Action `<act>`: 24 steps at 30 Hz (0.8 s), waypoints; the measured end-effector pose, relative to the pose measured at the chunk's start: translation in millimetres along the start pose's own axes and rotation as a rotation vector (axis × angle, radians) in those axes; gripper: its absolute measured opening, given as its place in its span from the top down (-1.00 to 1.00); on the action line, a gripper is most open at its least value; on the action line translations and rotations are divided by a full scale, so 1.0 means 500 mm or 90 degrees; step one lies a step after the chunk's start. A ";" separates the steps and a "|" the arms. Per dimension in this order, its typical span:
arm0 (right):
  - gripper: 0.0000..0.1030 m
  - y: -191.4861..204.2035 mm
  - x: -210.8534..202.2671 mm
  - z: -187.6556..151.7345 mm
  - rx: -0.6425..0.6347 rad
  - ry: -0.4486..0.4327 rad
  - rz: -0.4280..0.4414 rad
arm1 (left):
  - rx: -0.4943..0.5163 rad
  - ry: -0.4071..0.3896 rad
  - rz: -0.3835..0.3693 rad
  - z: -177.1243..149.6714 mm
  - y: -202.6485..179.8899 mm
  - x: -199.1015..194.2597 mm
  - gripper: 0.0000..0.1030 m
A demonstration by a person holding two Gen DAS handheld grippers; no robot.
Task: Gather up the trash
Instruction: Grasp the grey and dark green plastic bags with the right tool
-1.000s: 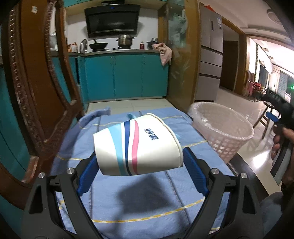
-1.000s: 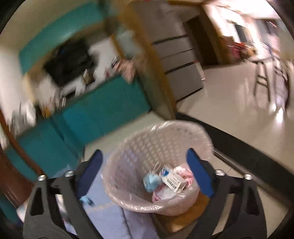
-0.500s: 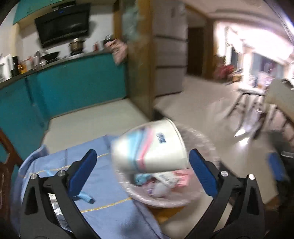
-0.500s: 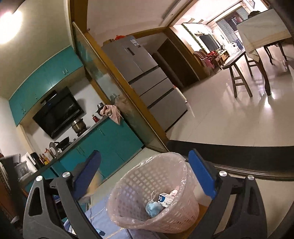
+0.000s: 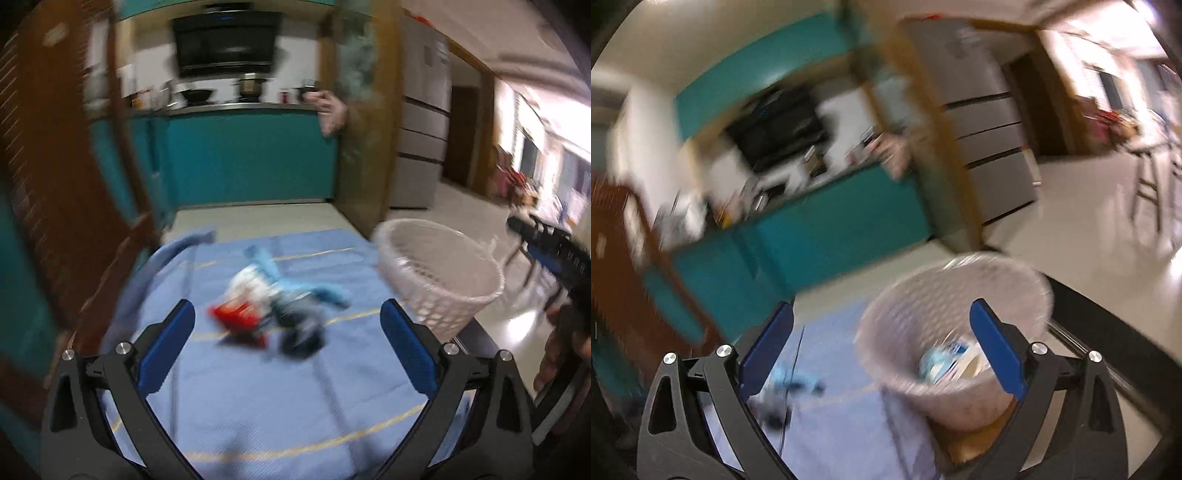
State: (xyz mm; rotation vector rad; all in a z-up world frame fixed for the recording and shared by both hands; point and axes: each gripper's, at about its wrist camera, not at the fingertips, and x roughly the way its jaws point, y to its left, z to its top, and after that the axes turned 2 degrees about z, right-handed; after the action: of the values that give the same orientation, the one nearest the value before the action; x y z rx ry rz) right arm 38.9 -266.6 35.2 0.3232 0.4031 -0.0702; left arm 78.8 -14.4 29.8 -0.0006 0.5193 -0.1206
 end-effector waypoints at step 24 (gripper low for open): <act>-0.83 0.101 0.020 -0.064 -0.111 0.104 0.049 | -0.011 0.068 0.005 -0.037 0.030 0.013 -0.94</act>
State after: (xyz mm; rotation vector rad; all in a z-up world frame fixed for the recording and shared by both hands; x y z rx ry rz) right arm 42.8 -208.4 18.1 0.1717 0.5542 0.0669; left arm 77.0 0.1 9.8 -0.0084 0.6276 -0.1083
